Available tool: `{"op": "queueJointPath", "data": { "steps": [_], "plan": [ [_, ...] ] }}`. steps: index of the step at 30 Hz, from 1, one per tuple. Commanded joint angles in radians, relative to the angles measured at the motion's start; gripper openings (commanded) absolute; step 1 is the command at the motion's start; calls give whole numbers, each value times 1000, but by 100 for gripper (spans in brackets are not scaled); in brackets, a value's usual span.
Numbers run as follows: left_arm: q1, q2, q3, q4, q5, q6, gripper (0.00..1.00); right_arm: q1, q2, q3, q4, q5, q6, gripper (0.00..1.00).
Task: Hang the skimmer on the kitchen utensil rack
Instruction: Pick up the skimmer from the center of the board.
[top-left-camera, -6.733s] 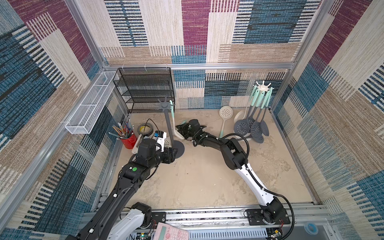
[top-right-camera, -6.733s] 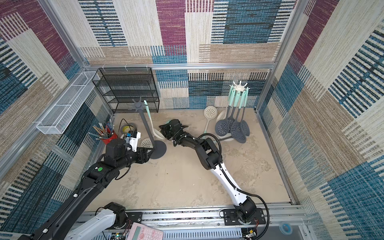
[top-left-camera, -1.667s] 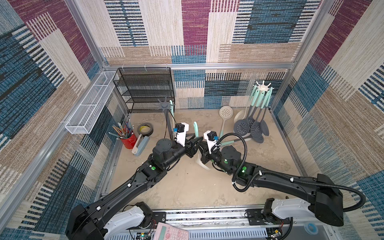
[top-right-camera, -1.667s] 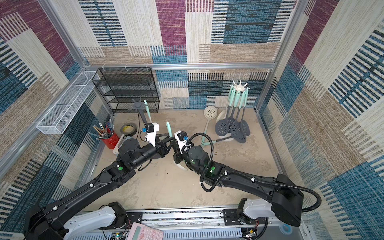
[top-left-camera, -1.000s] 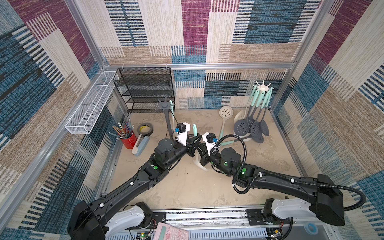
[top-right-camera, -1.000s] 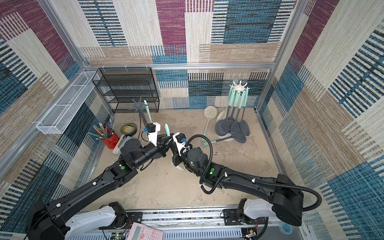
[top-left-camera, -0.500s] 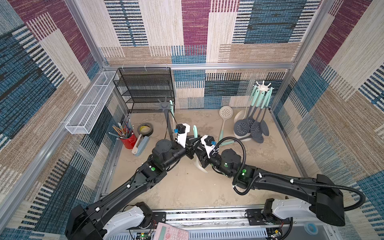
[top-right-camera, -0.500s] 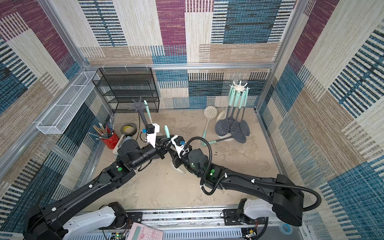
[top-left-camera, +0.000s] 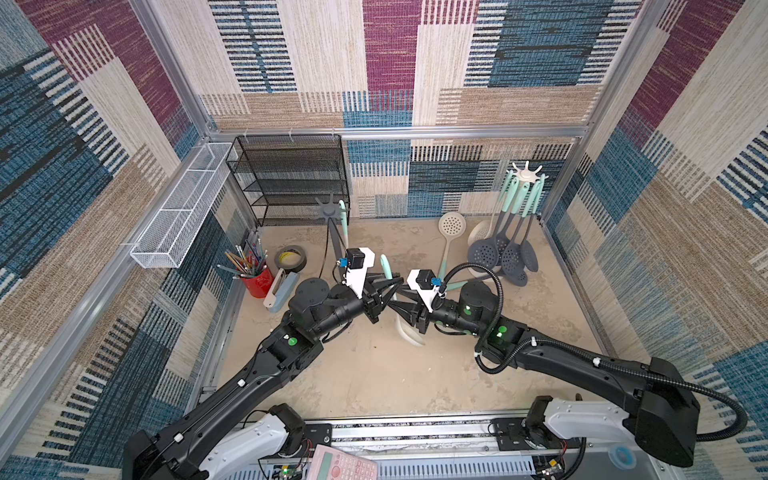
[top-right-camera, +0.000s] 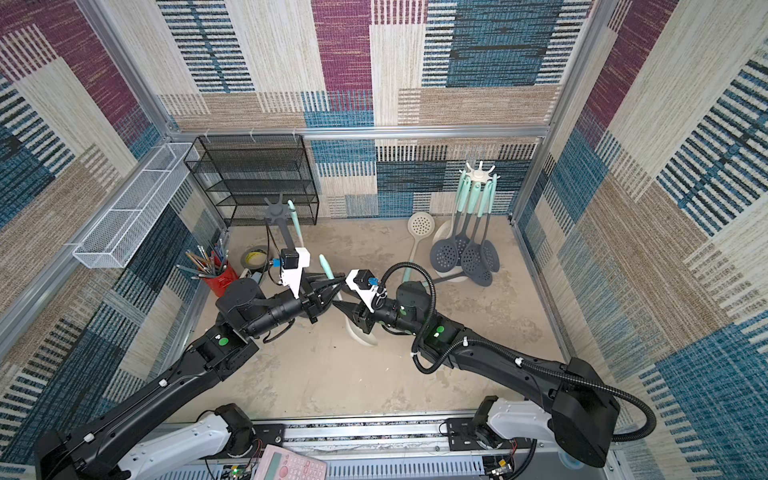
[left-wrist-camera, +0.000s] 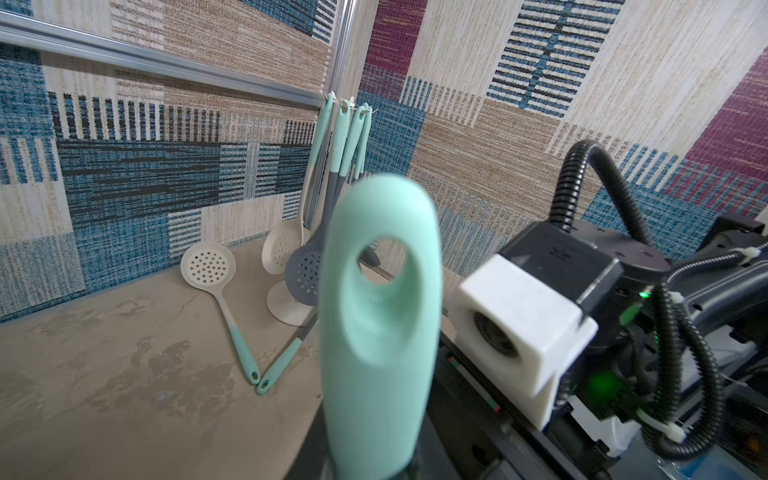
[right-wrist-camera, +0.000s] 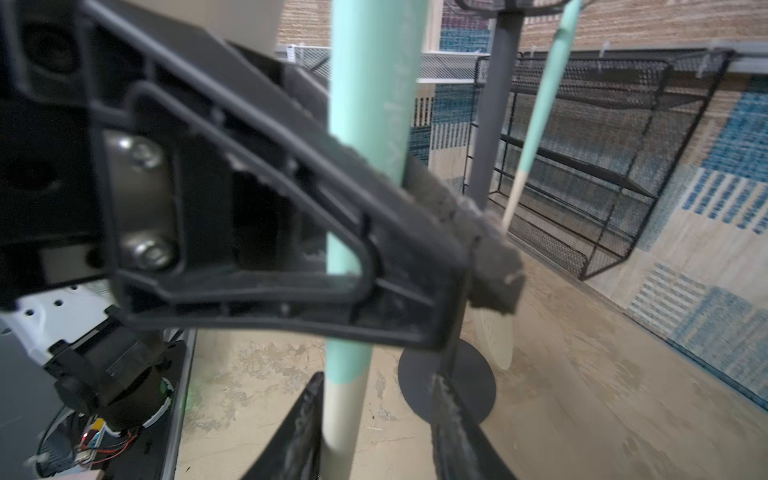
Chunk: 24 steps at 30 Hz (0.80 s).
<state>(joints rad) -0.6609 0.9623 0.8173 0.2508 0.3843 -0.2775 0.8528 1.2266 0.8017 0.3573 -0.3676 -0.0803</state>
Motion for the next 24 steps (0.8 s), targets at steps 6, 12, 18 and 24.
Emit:
{"op": "queueJointPath", "data": {
  "steps": [6,12,18,24],
  "plan": [
    [43,18,19,102,179,-24,0,-76,6,28,-63,-338,-29,42],
    [60,34,15,179,257,-72,0,-90,26,40,-53,-398,-16,38],
    [62,48,12,218,286,-87,0,-93,59,55,-43,-411,5,27],
    [65,32,1,199,273,-80,0,-102,59,53,-28,-385,21,11]
  ]
}}
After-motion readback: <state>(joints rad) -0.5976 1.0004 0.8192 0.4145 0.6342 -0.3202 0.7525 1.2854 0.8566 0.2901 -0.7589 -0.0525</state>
